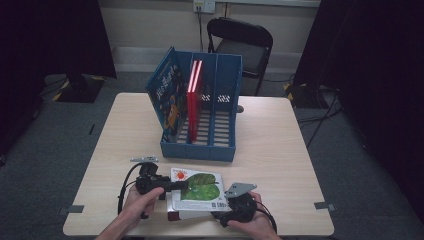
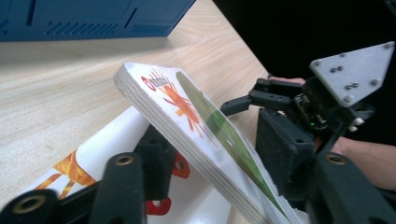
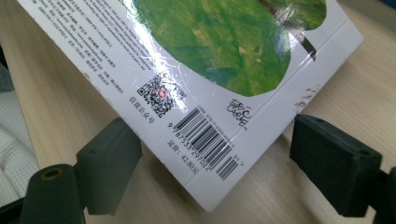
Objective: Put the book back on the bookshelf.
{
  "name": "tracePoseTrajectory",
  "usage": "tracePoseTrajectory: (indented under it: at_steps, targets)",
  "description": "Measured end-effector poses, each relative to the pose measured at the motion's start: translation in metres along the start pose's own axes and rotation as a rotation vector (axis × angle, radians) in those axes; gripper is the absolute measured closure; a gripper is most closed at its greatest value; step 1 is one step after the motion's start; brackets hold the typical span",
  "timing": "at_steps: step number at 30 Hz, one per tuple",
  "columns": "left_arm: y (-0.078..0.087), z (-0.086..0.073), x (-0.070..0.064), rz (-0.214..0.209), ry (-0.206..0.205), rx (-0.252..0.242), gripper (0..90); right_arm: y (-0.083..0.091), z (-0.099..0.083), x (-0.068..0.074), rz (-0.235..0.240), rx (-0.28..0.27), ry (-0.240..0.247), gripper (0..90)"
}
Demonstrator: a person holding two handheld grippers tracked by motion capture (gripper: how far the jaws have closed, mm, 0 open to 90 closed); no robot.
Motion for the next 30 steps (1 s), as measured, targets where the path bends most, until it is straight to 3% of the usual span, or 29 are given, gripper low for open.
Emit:
tracePoseTrajectory:
  at_steps: [2,7,13,16,22,30]
  targets:
    - [-0.004,0.0,0.0,-0.01,-0.004,0.017,51.2,0.0,0.001,0.001,-0.006,-0.003,0.013,16.8]
    - [-0.012,-0.001,-0.001,0.011,-0.017,0.055,52.3,-0.002,0.003,0.003,-0.004,-0.007,0.028,16.1]
    - [-0.012,-0.001,0.001,0.014,-0.034,0.068,52.6,-0.004,0.006,0.003,0.006,-0.01,0.021,11.5]
    - [-0.012,-0.003,0.003,0.031,-0.045,0.09,58.7,-0.004,0.005,0.003,0.01,-0.009,0.027,11.4]
    - [-0.012,-0.002,0.007,-0.02,-0.038,0.088,63.2,-0.003,0.005,0.0,0.036,0.0,0.011,12.3]
    - [-0.012,-0.003,0.008,-0.006,-0.051,0.107,63.4,0.005,0.002,-0.002,0.06,-0.009,-0.001,15.9]
Point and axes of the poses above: each handheld gripper's, and its own axes: y roughly backward along the jaws, z roughly out of its top, x roughly to its left, the point moved 1 cm from there along -y, roughly forward along the jaws, and after that the axes turned 1 degree about -y, right-handed, at the moved point
